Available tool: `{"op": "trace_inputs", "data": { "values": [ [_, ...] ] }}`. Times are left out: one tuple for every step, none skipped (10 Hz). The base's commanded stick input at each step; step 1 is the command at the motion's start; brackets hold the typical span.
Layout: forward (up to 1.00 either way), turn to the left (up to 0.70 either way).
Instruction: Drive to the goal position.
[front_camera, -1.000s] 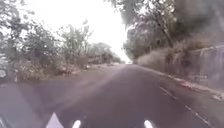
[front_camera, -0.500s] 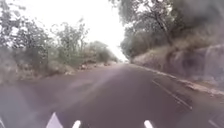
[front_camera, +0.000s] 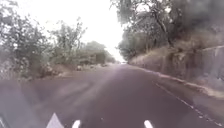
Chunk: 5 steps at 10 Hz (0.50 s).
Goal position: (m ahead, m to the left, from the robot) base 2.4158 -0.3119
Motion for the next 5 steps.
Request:
{"op": "trace_inputs", "data": {
  "values": [
    [1.0, 0.0],
    [1.0, 0.0],
    [1.0, 0.0],
    [1.0, 0.0],
    [1.0, 0.0]
  ]
}}
